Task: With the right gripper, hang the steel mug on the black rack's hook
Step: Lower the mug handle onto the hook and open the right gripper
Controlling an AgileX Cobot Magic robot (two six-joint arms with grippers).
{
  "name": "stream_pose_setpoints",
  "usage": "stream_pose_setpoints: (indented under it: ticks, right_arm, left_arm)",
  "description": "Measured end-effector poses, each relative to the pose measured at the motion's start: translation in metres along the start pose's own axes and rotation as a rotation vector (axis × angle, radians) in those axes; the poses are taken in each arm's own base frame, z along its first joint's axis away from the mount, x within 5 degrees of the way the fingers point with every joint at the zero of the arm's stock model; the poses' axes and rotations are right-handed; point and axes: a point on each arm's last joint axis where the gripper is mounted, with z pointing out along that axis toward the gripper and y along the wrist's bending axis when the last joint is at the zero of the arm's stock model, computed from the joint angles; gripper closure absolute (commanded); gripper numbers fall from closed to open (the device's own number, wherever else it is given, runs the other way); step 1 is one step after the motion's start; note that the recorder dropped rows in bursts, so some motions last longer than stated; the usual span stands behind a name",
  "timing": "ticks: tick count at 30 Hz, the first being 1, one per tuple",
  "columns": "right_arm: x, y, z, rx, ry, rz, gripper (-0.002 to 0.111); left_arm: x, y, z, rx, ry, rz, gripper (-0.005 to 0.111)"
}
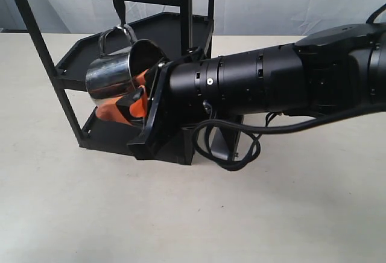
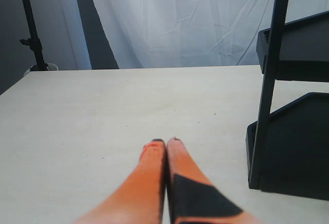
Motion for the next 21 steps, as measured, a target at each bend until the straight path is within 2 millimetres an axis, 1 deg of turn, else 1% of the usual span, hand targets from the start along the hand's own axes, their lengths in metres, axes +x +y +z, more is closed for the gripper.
stream_pose_setpoints:
  ticks: [2,5,7,9,13,14,21]
  right_arm:
    - [0.0003,-0.0011,0.0,0.013,0.003,0.012,0.047]
    - [0.0005,-0.0024,0.0,0.027,0.005,0.035,0.056]
    - [0.0004,-0.0027,0.0,0.03,0.004,0.037,0.059]
    - [0.0004,-0.0027,0.0,0.03,0.004,0.039,0.056]
    - [0.0004,-0.0029,0.0,0.032,0.004,0.041,0.036]
    - [0.0005,-0.0031,-0.0001,0.034,0.004,0.041,0.032]
    - [0.0007,-0.0039,-0.0001,0.043,0.007,0.043,0.031]
  left_arm:
    - [0.0,0.0,0.0,0.0,0.0,0.0,0.105]
    - [0.0,0.0,0.0,0.0,0.0,0.0,0.105]
    - [0.0,0.0,0.0,0.0,0.0,0.0,0.105]
    - [0.0,0.0,0.0,0.0,0.0,0.0,0.105]
    - [0.0,0.0,0.0,0.0,0.0,0.0,0.105]
    - [0.0,0.0,0.0,0.0,0.0,0.0,0.105]
    - [0.0,0.0,0.0,0.0,0.0,0.0,0.105]
